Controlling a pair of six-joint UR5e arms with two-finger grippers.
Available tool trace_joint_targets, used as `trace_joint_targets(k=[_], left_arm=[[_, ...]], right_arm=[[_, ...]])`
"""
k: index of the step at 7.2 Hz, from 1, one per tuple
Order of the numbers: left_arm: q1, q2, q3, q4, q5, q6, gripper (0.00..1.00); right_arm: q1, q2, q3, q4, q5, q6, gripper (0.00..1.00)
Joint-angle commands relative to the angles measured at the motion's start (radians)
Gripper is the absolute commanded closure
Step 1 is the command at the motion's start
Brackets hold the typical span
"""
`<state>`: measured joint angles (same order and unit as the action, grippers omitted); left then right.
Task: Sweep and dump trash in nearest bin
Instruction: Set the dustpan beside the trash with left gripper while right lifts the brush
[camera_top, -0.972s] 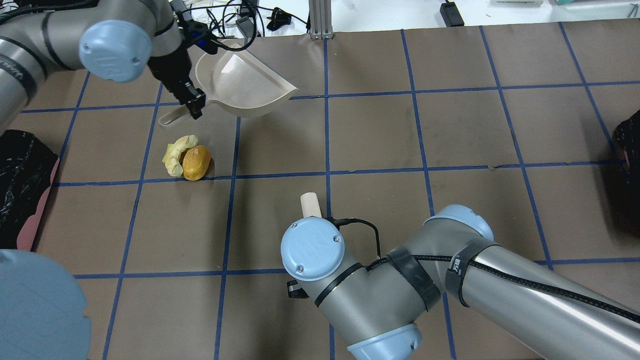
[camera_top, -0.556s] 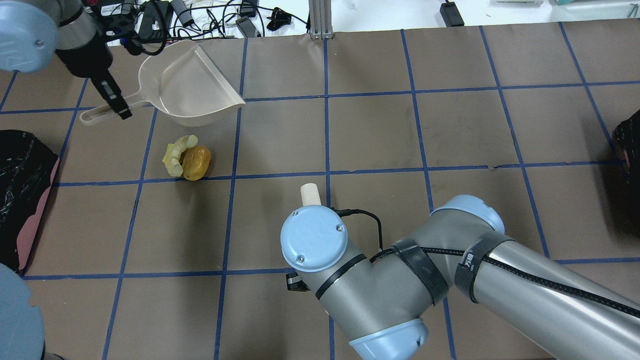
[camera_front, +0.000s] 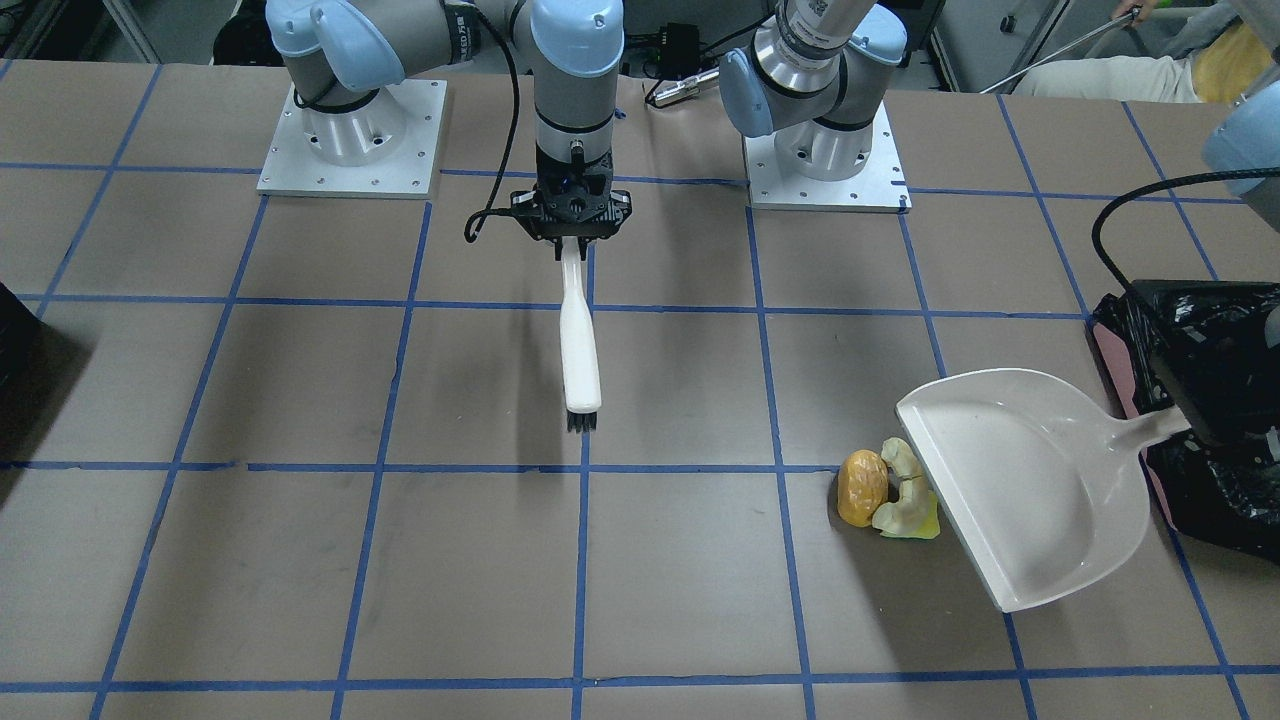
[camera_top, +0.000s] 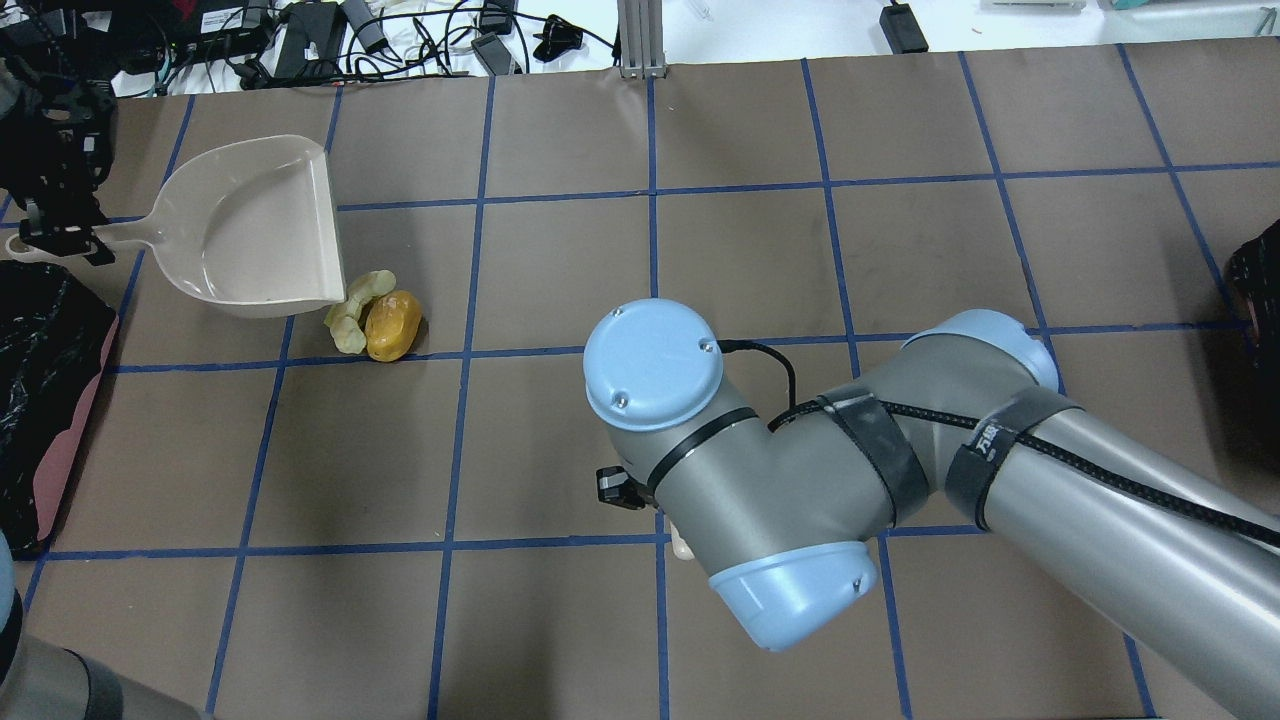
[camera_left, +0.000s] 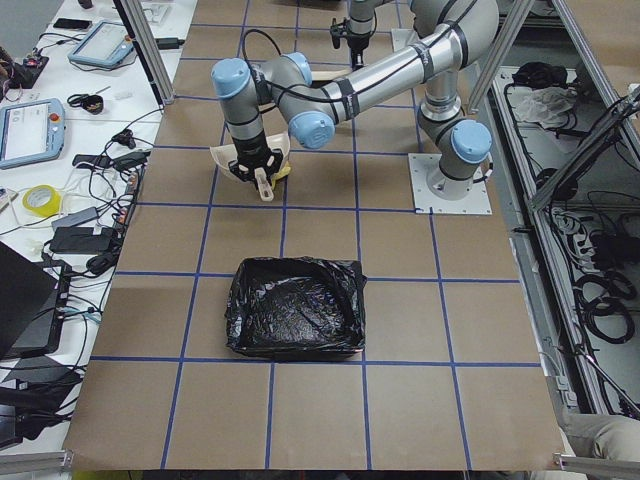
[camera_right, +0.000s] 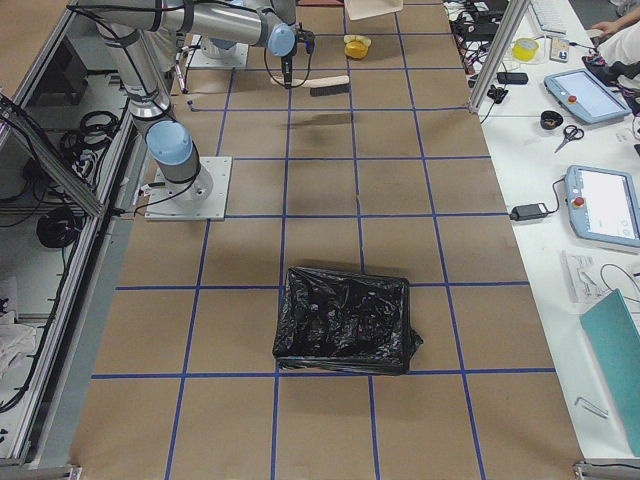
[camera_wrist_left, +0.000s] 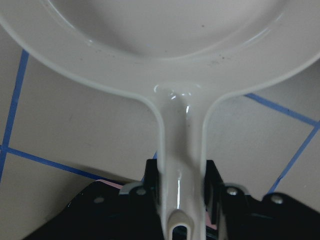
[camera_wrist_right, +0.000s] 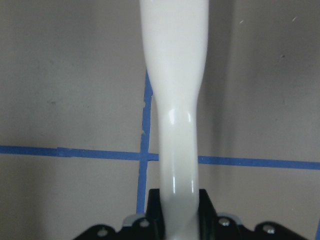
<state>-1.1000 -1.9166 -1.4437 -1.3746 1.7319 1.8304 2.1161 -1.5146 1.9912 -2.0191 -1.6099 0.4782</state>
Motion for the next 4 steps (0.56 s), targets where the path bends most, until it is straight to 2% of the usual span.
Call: trace_joint_targets(k=[1,3,4], left_arm=[[0.043,-0.060,-0.009,0.095,0.034,0.240,1.00],[0.063,-0.116,-0.012,0.153,0.035,0.277,1.00],[0.063,-0.140,-0.020,0.181,0.064,0.221,1.00]], right_arm=[[-0.066,0.002,-0.061,0.019,-0.002,-0.042,0.98],[-0.149,0.010,-0.112,0.028,0.013,-0.052,1.00],[-0.168,0.034,-0.135,0.031,0.031,-0.082,1.00]])
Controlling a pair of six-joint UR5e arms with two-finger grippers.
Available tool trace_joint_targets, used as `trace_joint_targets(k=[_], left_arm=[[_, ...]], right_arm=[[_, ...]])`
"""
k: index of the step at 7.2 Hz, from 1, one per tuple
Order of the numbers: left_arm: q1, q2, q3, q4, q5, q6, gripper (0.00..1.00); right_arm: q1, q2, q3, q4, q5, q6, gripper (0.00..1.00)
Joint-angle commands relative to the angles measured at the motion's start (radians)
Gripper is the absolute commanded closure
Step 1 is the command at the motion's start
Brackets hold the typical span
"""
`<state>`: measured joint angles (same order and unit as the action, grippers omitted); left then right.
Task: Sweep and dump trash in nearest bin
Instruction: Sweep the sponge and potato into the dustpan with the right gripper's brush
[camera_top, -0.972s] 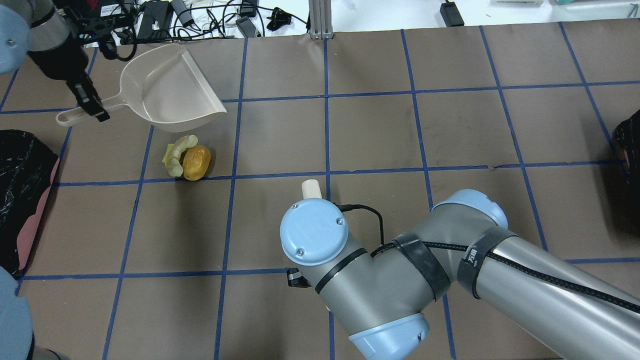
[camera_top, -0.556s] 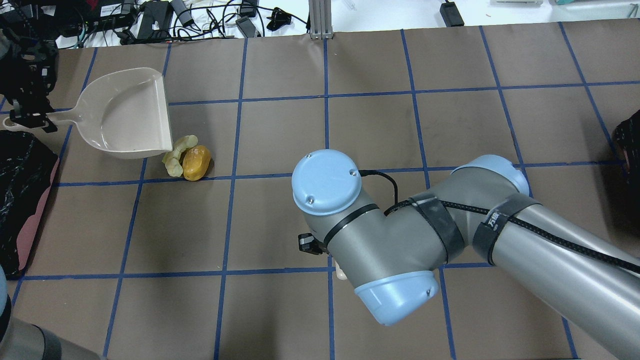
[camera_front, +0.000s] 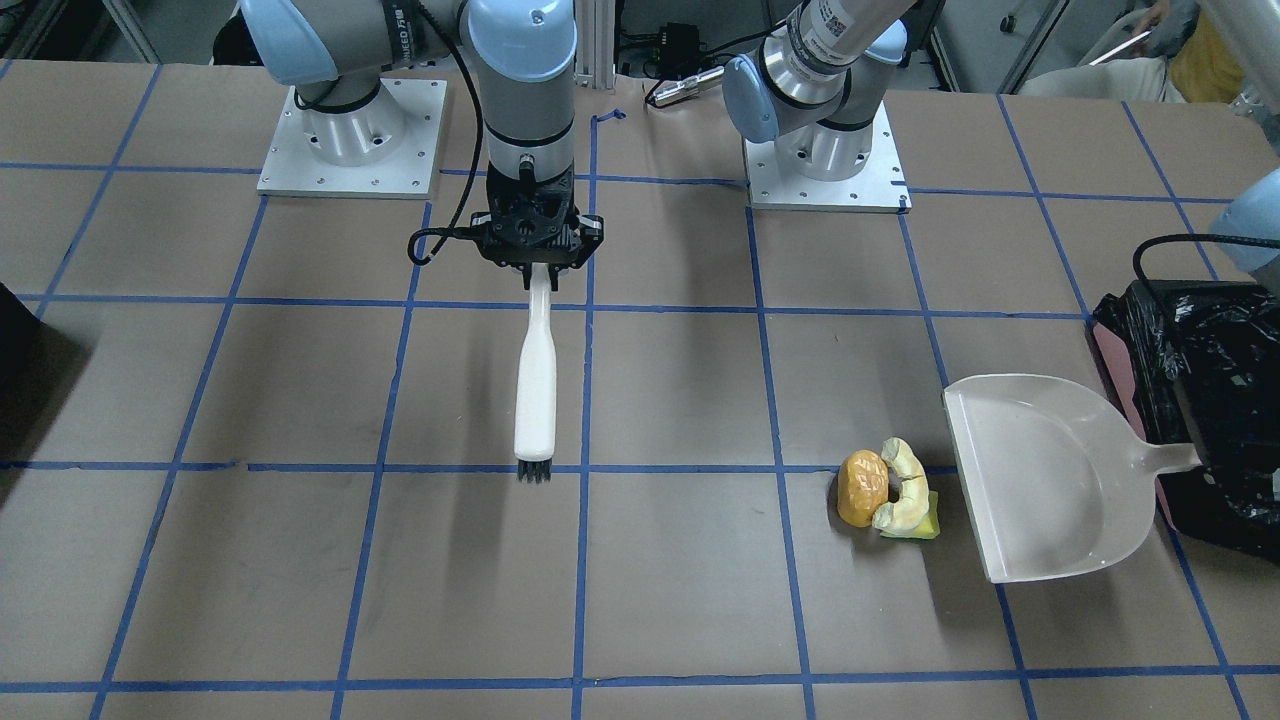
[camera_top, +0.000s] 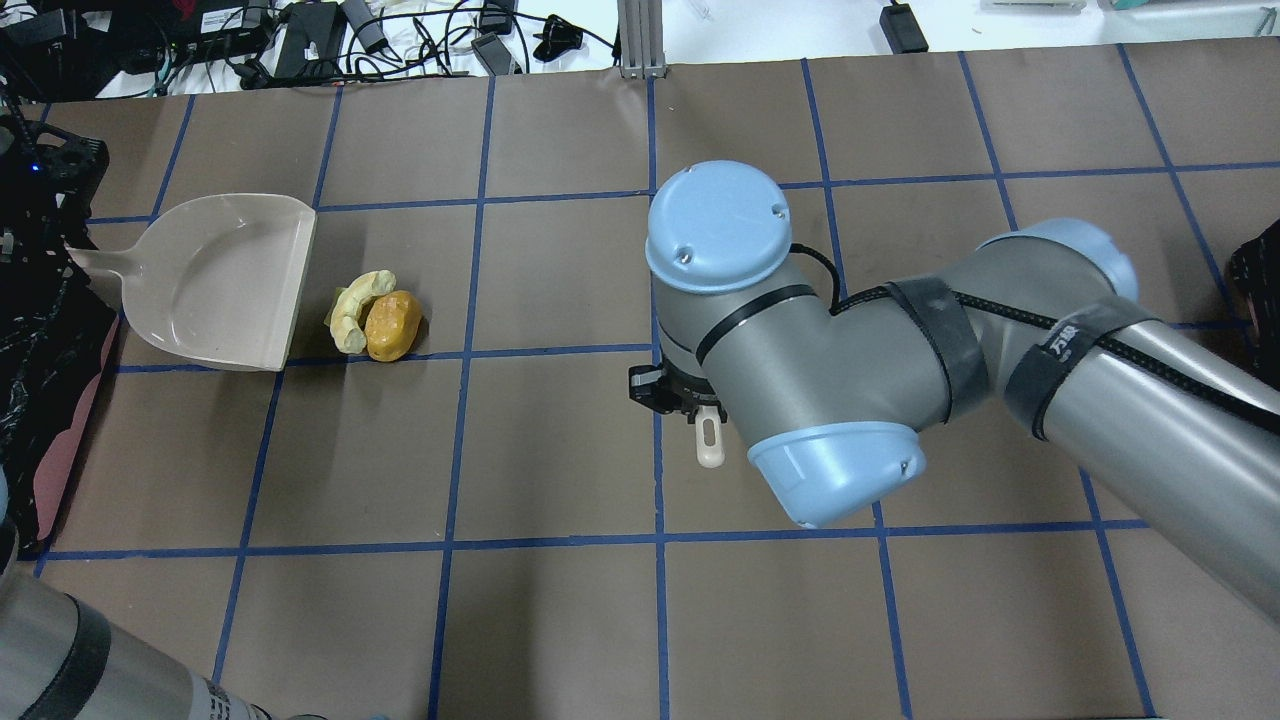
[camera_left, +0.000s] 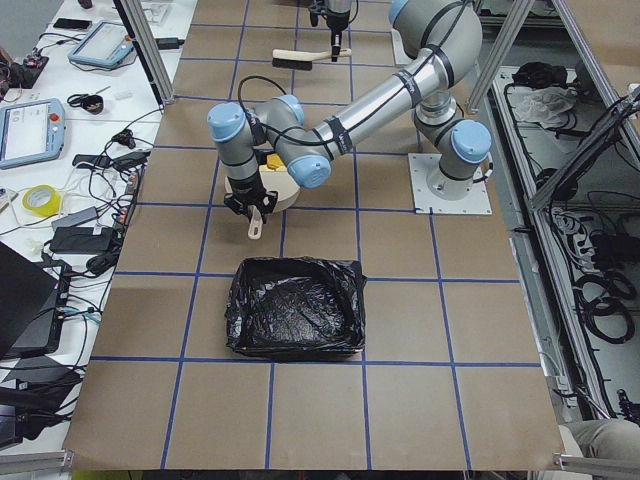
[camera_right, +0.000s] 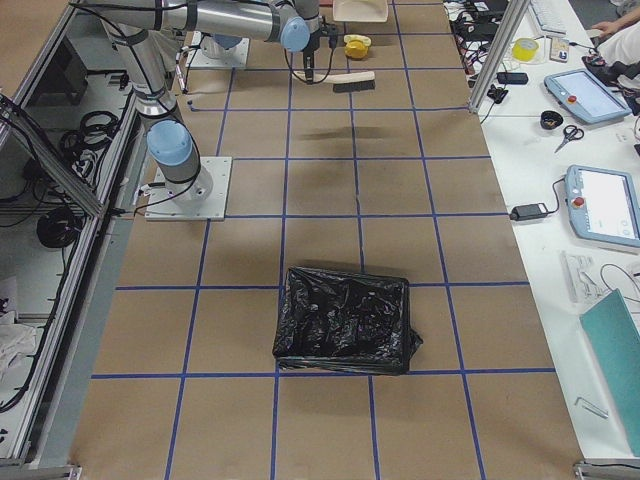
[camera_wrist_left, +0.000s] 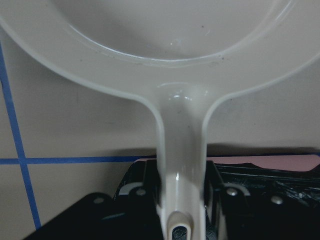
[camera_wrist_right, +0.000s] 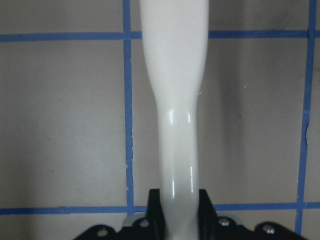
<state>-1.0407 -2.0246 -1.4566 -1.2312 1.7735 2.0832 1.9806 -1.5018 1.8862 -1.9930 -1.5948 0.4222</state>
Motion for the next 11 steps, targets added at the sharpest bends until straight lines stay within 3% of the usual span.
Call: trace_joint_targets(k=[1,3,5,11], left_arm=[[0.004,-0.043,-0.030,0.059,0.036,-0.047,1.00],[0.002,-0.040,-0.089,0.128,0.040,-0.037,1.00],[0.004,-0.042,-0.132,0.208,0.043,-0.006,1.00],[0.002,-0.046,-0.134,0.211,0.043,0.051,1.00]], right_arm=[[-0.036,0.052,-0.044,0.003,0.033,-0.040,1.00],[-0.020,0.107,-0.083,-0.013,0.096,-0.019,1.00],[0.067,0.211,-0.230,0.028,0.092,0.076,1.00],[0.248,0.592,-0.631,0.045,0.113,0.294,1.00]])
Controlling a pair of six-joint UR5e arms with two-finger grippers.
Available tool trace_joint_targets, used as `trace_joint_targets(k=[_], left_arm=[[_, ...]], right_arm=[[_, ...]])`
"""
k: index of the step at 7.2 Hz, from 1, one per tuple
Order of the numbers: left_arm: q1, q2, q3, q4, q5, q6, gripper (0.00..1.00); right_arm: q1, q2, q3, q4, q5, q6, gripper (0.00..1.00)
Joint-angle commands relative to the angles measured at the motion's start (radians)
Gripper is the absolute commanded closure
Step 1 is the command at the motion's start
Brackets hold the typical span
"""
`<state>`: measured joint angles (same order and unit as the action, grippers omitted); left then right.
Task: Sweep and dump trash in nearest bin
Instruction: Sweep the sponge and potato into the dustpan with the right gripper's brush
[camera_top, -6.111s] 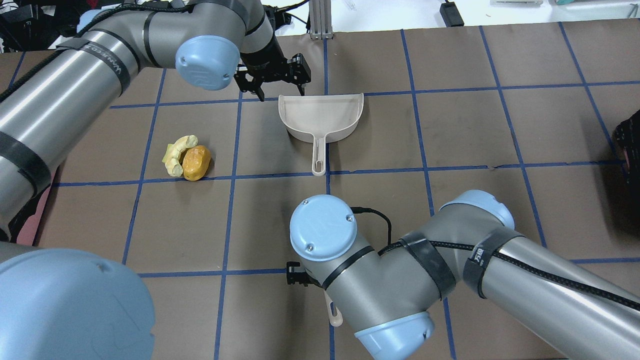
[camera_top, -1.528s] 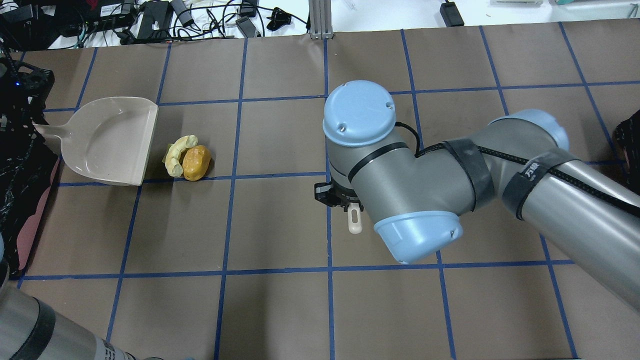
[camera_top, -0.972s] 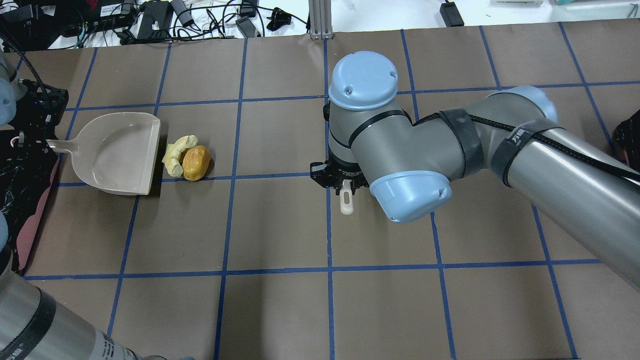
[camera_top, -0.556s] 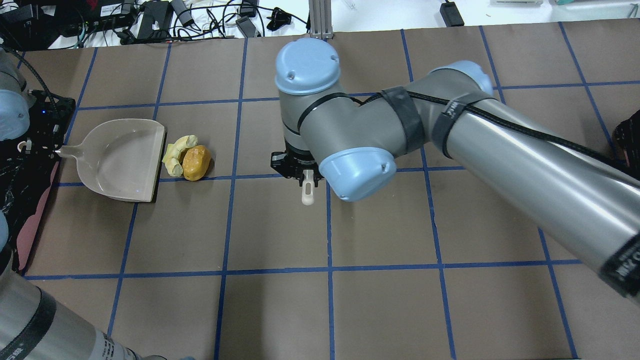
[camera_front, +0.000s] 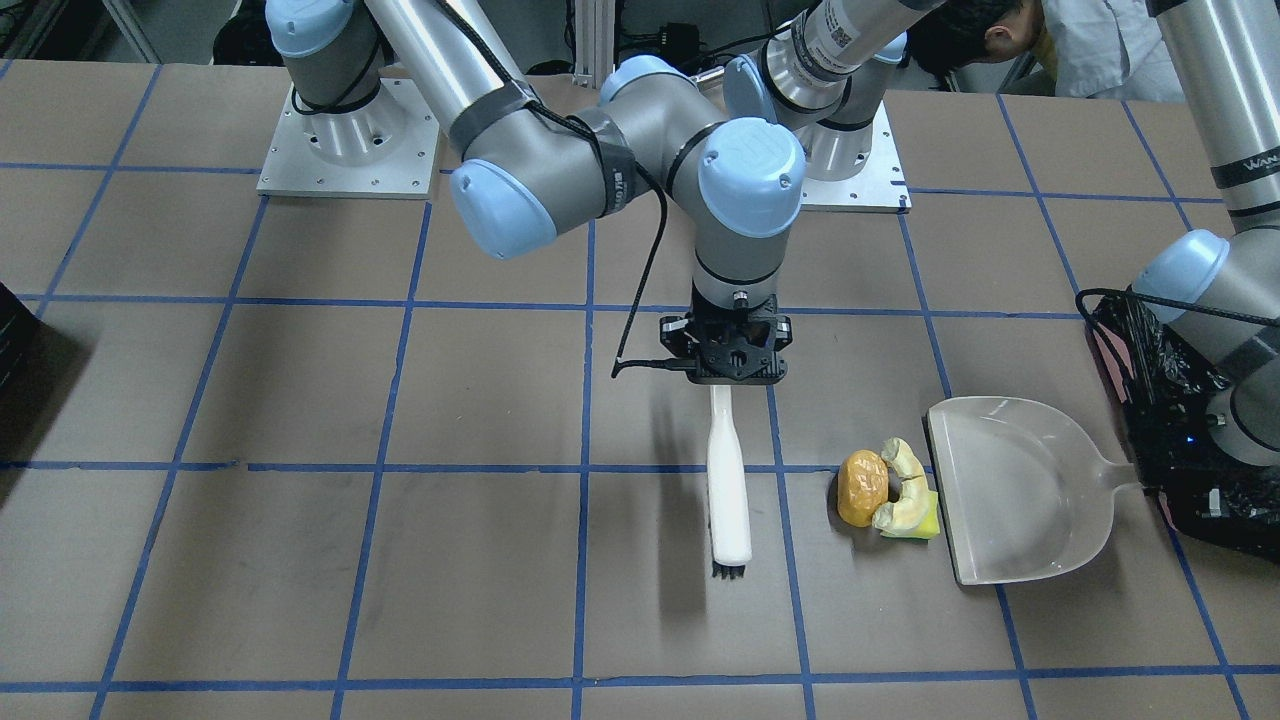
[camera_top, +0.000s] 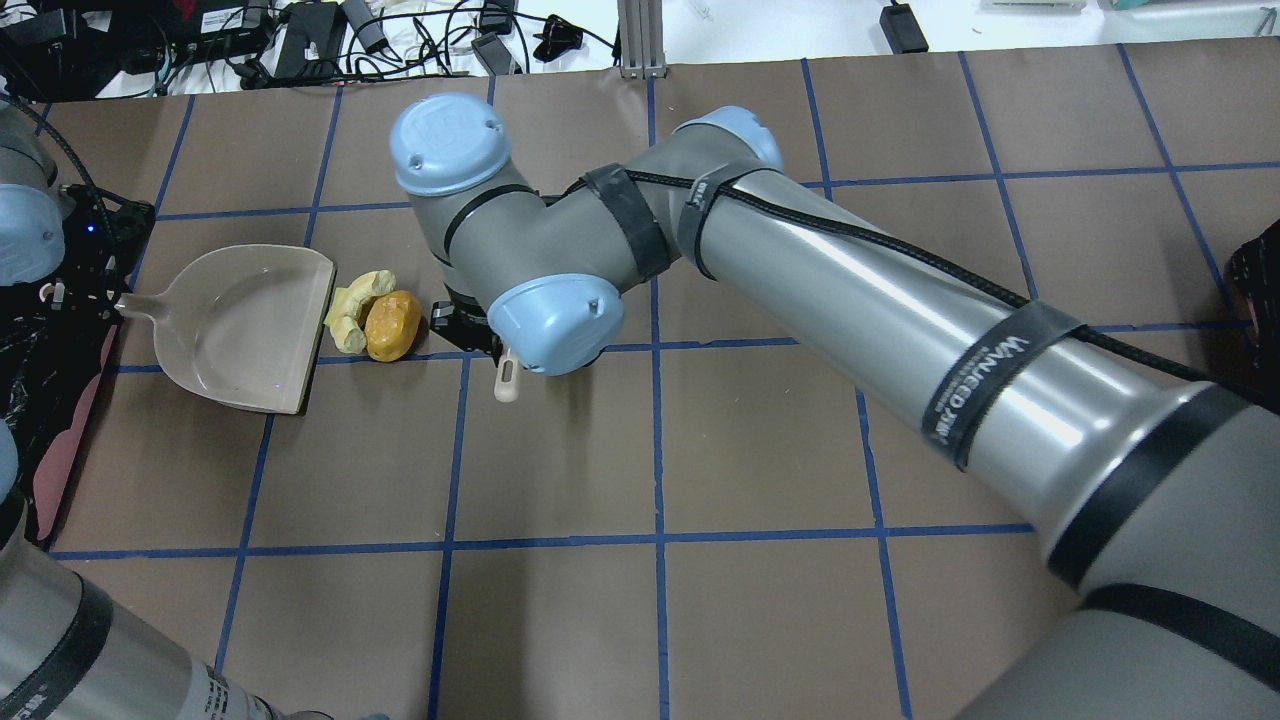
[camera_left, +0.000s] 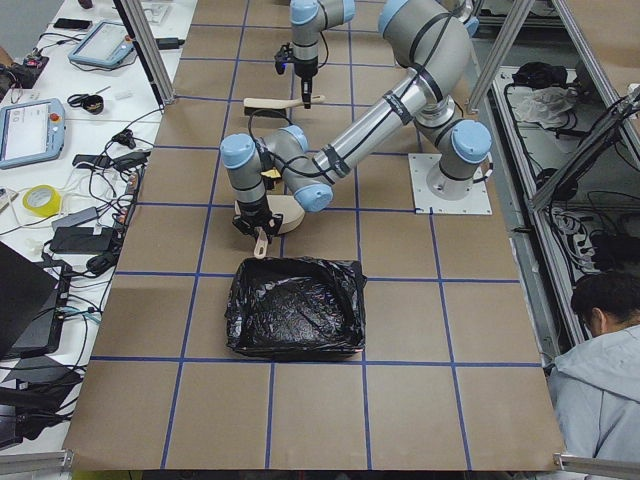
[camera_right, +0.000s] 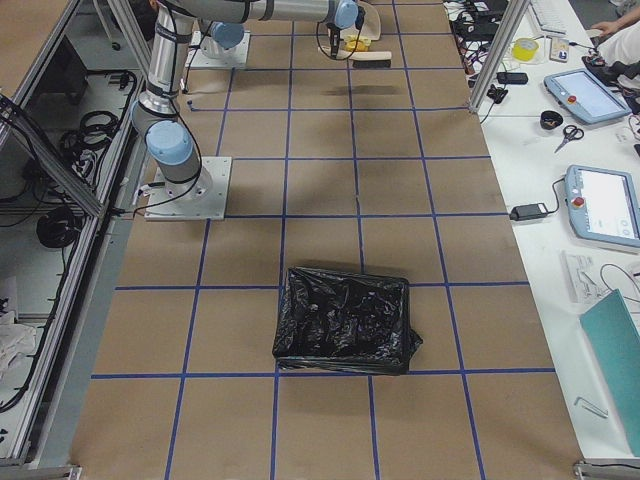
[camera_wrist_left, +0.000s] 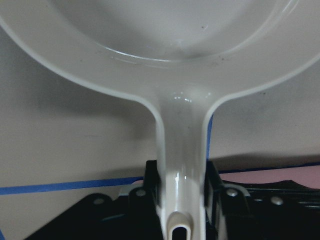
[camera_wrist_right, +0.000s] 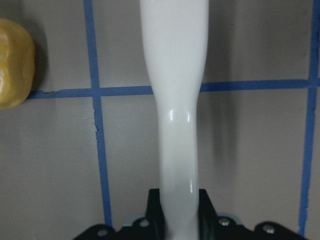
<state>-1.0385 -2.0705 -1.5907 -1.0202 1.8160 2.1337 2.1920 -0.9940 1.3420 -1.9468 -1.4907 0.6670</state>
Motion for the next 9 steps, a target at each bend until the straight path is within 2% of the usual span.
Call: trace_joint_targets(k=[1,3,5,6,9], left_arm=[[0.000,-0.002,0.000,0.000,0.002,-0.006,1.00],[-0.001,-0.002,0.000,0.000,0.011,-0.008,1.00],[-0.001,-0.002,0.000,0.000,0.014,-0.011,1.00],[-0.001,-0.002,0.000,0.000,0.014,-0.011,1.00],[-0.001,-0.002,0.000,0.000,0.014,-0.006,1.00]], right_arm=[[0.051,0.134,-0.143,-0.001,0.010,0.071,1.00],[0.083,0.193,-0.191,-0.009,0.052,0.119,1.00],[0.113,0.212,-0.199,-0.018,0.089,0.148,1.00],[0.118,0.219,-0.199,-0.074,0.116,0.157,1.00],[0.144,0.230,-0.199,-0.130,0.168,0.248,1.00]])
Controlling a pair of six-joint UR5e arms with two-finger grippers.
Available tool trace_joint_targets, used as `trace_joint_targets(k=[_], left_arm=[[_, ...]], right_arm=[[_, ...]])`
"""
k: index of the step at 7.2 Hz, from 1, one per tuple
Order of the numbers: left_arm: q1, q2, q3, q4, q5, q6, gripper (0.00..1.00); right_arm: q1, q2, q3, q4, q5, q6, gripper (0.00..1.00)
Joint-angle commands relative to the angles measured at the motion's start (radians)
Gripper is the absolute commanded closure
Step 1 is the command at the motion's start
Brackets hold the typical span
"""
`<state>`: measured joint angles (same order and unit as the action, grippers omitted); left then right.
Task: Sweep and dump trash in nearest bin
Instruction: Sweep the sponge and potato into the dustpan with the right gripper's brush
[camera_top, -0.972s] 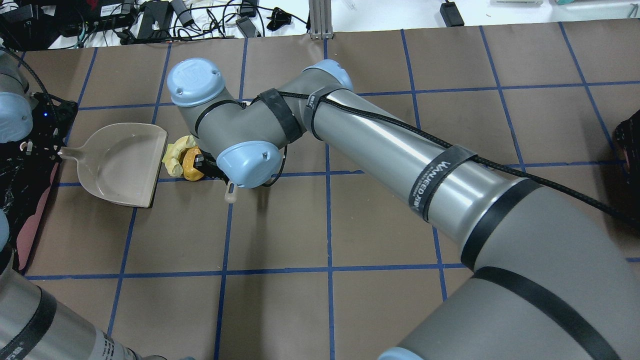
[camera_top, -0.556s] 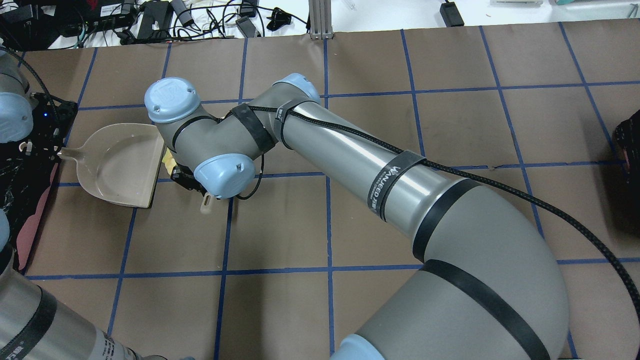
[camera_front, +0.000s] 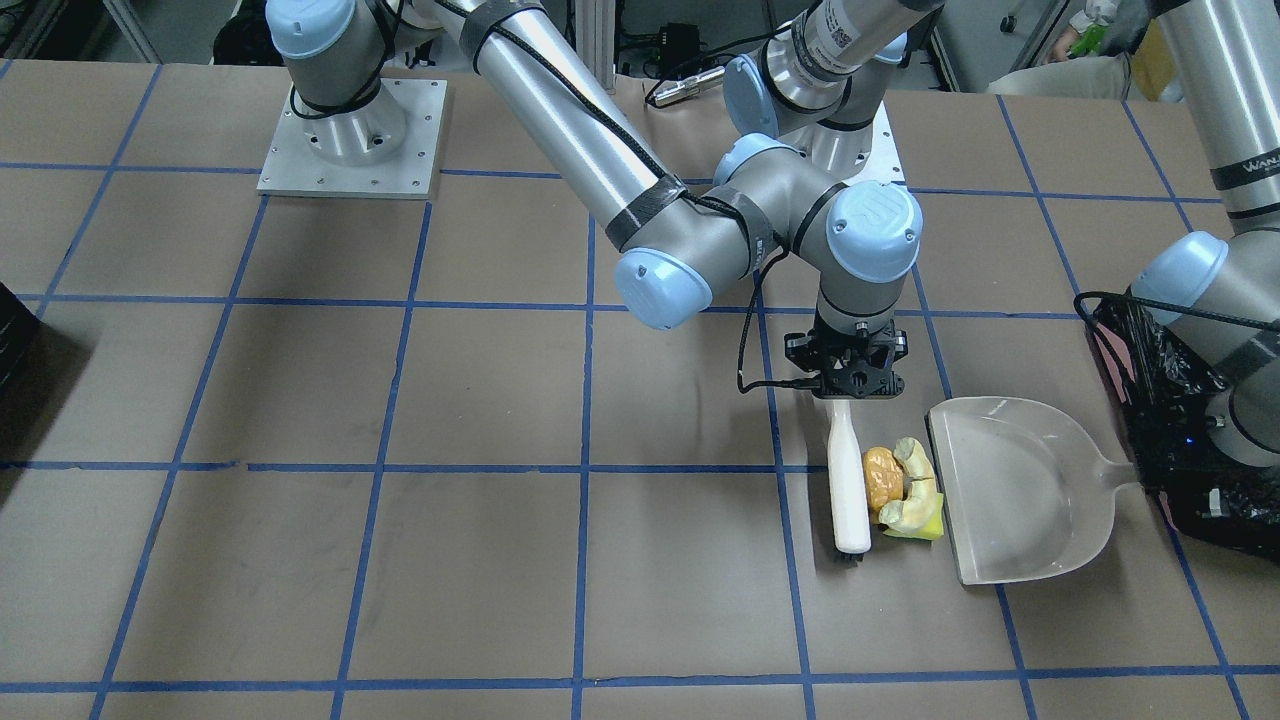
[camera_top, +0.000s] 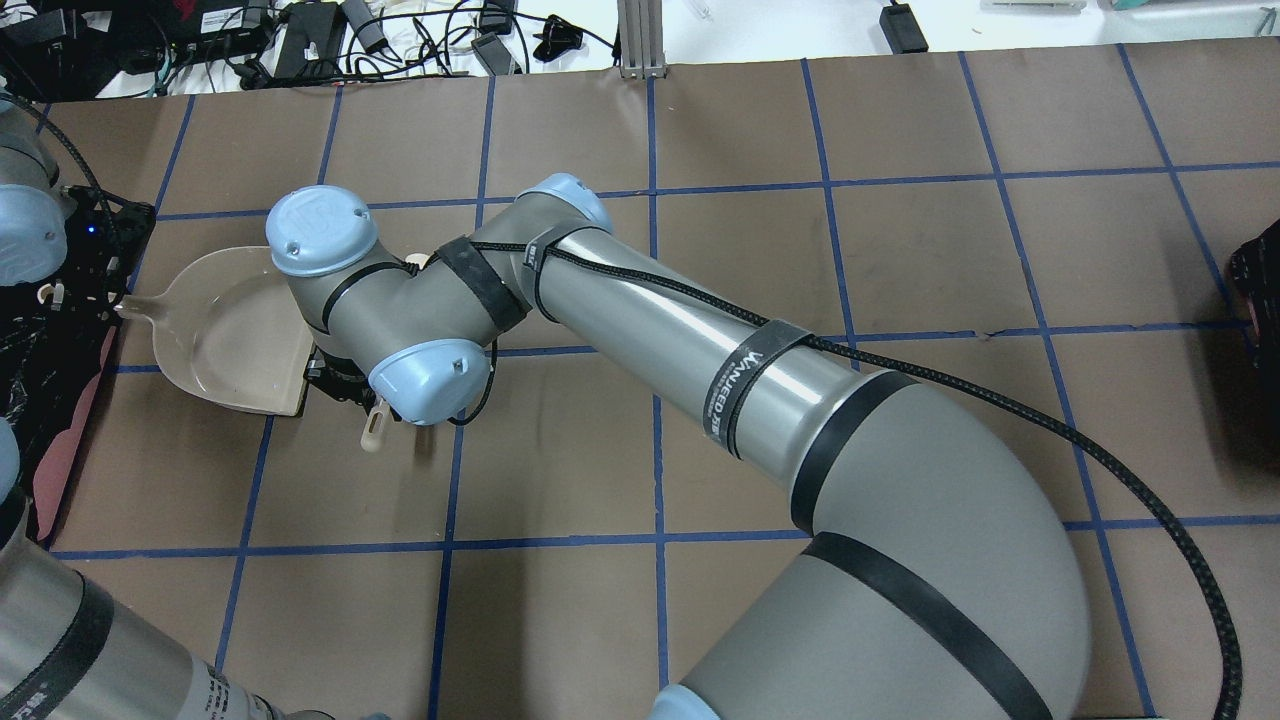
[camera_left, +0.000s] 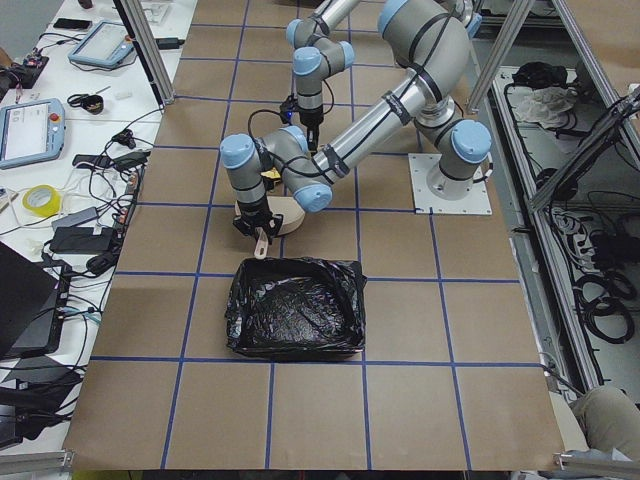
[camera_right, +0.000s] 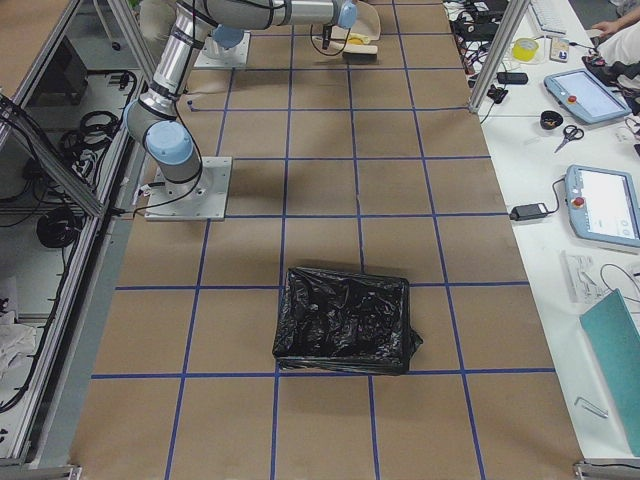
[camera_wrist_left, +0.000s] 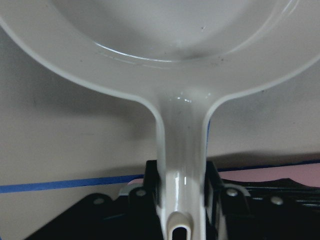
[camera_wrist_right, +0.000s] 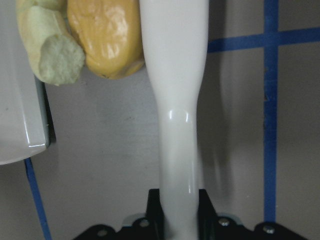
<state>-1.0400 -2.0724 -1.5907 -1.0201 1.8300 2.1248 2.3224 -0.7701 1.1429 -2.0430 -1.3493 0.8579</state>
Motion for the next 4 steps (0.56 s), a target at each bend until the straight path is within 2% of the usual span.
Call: trace_joint_targets(k=[1,4], left_arm=[[0.000,0.000,0.000,0.000,0.000,0.001,1.00],[0.000,0.000,0.000,0.000,0.000,-0.002,1.00]], right_arm=[[0.023,0.018,0.000,-0.086,0.036,0.099,1.00],[0.034,0.061,-0.073,-0.126,0.079,0.168,1.00]])
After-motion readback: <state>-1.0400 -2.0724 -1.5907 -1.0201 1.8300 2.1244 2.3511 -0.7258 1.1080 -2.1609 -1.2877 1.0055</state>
